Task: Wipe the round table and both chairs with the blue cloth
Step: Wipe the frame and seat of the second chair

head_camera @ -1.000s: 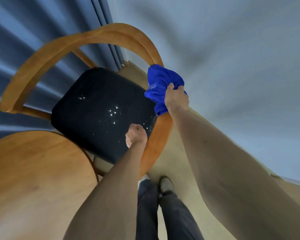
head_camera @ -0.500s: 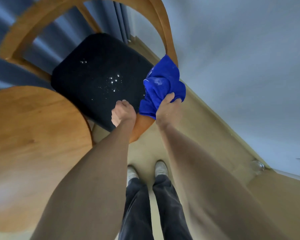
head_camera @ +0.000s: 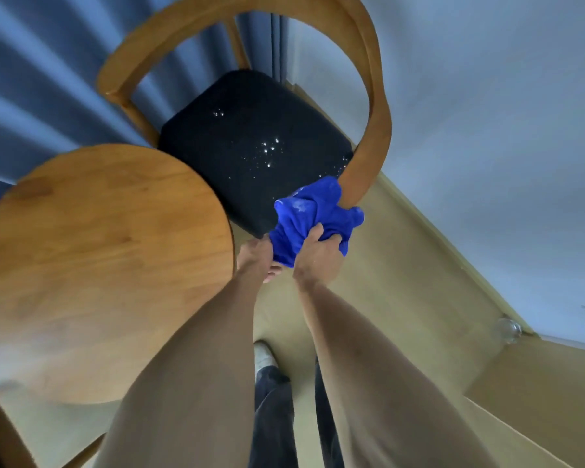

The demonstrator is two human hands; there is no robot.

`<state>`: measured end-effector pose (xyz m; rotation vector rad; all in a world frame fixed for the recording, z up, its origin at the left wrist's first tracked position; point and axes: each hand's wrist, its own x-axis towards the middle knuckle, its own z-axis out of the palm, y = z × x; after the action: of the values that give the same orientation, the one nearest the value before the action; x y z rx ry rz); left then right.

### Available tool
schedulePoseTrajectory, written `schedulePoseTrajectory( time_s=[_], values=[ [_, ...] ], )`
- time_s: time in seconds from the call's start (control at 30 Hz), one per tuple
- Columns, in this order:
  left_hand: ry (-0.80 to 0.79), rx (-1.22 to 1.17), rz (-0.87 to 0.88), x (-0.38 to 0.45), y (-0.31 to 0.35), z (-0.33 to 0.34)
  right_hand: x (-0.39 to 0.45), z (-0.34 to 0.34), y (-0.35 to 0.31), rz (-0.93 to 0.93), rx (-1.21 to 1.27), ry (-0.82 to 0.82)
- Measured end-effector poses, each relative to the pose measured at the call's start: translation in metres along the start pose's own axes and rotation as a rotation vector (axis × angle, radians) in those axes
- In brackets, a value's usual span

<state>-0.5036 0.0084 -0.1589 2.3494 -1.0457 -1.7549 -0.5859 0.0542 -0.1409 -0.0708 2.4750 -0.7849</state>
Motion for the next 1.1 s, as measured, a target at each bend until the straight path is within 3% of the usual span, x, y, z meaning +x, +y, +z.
schedulePoseTrajectory(
  time_s=[0.17, 0.37, 0.47, 0.67, 0.77, 0.9, 1.0, 1.1],
  values=[
    [-0.093, -0.309, -0.030, -0.010, -0.006, -0.019, -0.044, 0.006, -0.009, -0.078, -0.192, -0.011],
    [-0.191, -0.513, -0.125, -0.004, -0.018, -0.021, -0.029, 0.005, -0.027, -0.611, -0.633, -0.044],
    [-0.170, -0.423, -0.100, 0.007, -0.014, -0.017, -0.002, 0.001, -0.040, -0.711, -0.736, -0.008],
    [-0.034, -0.067, 0.017, 0.018, 0.041, 0.000, 0.032, 0.000, -0.068, -0.613, -0.563, 0.065],
    [0.001, 0.175, 0.061, 0.018, 0.070, 0.012, 0.071, -0.016, -0.090, -0.587, -0.410, 0.219],
    [-0.085, 0.244, -0.031, 0.012, 0.098, 0.036, 0.160, -0.045, -0.126, -0.266, -0.342, 0.388],
    [-0.050, 0.273, -0.053, 0.013, 0.105, 0.050, 0.216, -0.055, -0.151, -0.085, -0.373, 0.297],
    [0.053, 0.386, -0.077, 0.012, 0.116, 0.064, 0.247, -0.058, -0.171, -0.099, -0.430, 0.189]
  ],
)
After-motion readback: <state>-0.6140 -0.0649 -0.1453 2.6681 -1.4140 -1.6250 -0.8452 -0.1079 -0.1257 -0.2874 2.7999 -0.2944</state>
